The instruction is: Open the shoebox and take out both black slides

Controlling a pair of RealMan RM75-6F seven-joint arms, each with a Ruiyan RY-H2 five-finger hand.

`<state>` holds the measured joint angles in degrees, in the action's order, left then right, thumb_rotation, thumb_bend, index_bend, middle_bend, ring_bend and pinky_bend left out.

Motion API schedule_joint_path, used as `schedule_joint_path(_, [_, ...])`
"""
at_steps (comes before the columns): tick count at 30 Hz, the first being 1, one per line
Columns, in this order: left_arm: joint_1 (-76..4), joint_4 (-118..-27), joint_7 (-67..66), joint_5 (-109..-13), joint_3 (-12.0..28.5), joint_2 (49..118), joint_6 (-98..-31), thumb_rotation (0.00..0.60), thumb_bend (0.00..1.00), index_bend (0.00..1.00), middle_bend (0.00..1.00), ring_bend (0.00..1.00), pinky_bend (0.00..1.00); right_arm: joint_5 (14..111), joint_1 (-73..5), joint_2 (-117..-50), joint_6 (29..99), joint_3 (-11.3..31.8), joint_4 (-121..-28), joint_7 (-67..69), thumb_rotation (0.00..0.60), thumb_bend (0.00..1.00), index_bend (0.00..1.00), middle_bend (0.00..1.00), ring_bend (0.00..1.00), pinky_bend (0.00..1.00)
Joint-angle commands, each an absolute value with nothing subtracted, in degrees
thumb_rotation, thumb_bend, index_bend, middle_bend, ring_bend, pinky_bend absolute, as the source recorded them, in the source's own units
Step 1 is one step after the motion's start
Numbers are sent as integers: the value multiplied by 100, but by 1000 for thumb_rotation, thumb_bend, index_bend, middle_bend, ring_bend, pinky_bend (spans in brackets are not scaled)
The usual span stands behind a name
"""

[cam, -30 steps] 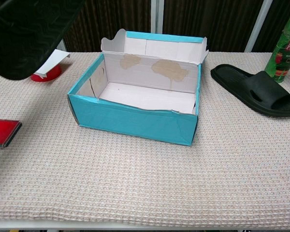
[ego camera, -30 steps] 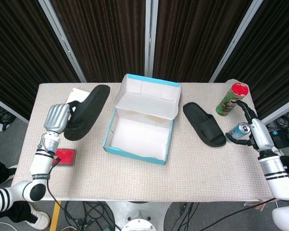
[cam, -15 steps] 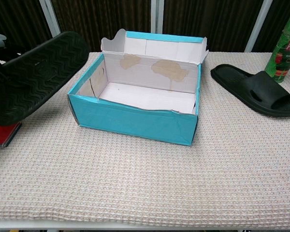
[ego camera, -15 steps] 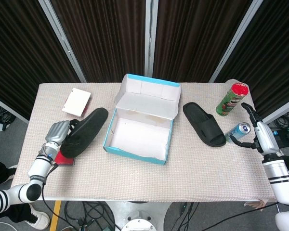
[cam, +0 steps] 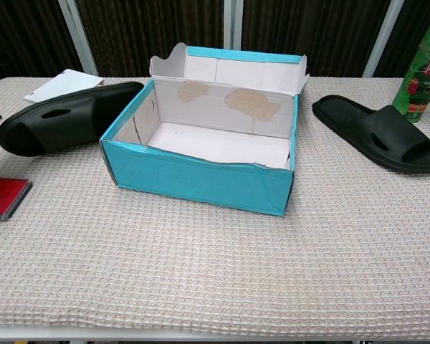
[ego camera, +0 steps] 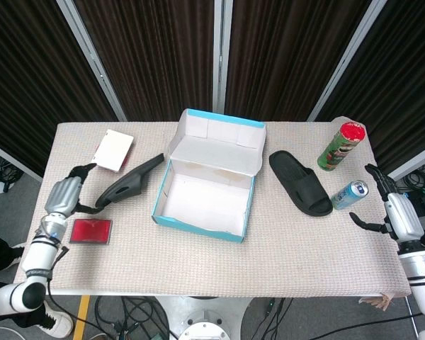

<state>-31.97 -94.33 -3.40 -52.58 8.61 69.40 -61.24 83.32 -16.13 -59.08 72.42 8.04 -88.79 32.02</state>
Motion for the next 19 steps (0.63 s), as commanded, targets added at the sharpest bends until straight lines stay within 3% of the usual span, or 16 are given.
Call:
schedule_joint_path(1, [-2410, -9209, -221, -6418, 477, 6754, -7398, 600, 61, 84, 97, 42, 220, 8692, -1374, -5922, 7644, 558, -8533, 2672, 600, 182, 0, 5, 0, 0])
schedule_joint_path(6, [-1643, -8362, -142, -7226, 73, 6810, -8513, 600, 61, 95, 111, 42, 194, 8850, -1020, -5997, 8224, 415, -8400, 2337, 600, 188, 0, 8, 0, 0])
schedule_joint_path(10, [-1077, -8248, 32, -7517, -108, 6757, -9188, 600, 61, 98, 113, 42, 183, 8954, -774, -6035, 8613, 331, -8382, 2246, 600, 196, 0, 0, 0, 0])
schedule_joint_path(19, [-375, -8840, -297, -8006, -583, 6560, -9539, 600, 61, 99, 113, 42, 175, 9175, -529, -6035, 8756, 52, -8455, 2326, 600, 233, 0, 0, 0, 0])
